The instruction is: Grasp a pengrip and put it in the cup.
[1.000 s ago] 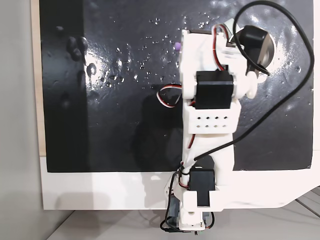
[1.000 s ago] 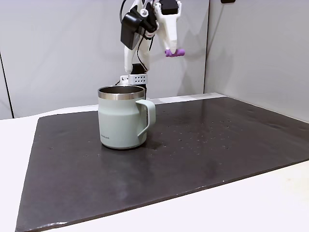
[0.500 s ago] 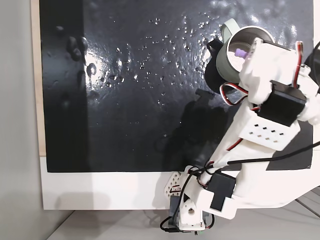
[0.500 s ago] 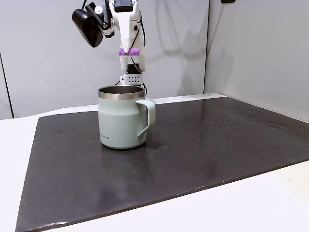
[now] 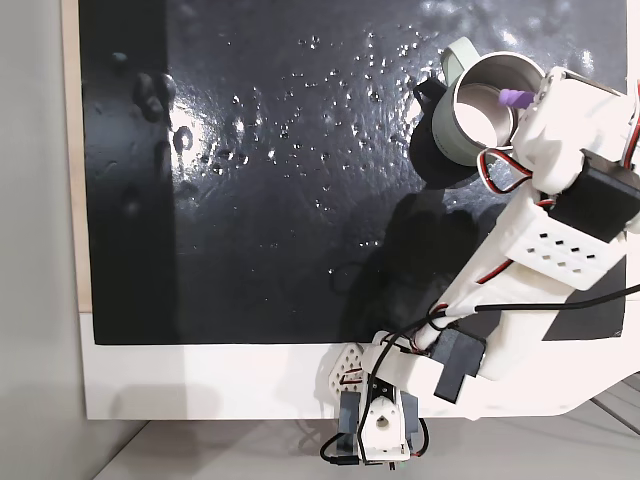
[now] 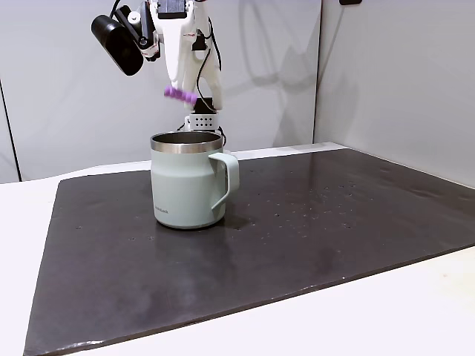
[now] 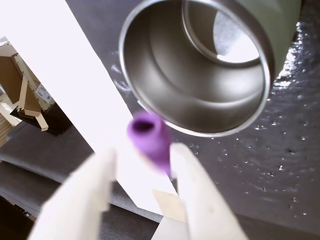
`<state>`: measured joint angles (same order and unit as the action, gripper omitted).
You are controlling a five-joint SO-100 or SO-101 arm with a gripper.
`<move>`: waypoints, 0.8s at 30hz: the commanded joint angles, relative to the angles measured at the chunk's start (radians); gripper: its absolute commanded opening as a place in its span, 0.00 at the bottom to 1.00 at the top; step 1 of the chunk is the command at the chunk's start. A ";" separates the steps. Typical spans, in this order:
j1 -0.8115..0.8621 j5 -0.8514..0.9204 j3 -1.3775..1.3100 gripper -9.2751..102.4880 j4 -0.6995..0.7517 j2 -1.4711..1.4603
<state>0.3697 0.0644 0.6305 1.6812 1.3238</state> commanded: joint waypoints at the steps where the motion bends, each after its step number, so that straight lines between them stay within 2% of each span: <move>1: 0.006 -0.012 -0.057 0.32 0.009 0.029; 3: 0.003 -0.023 -0.057 0.36 0.009 0.034; 24: -0.038 -0.028 0.052 0.35 0.011 0.112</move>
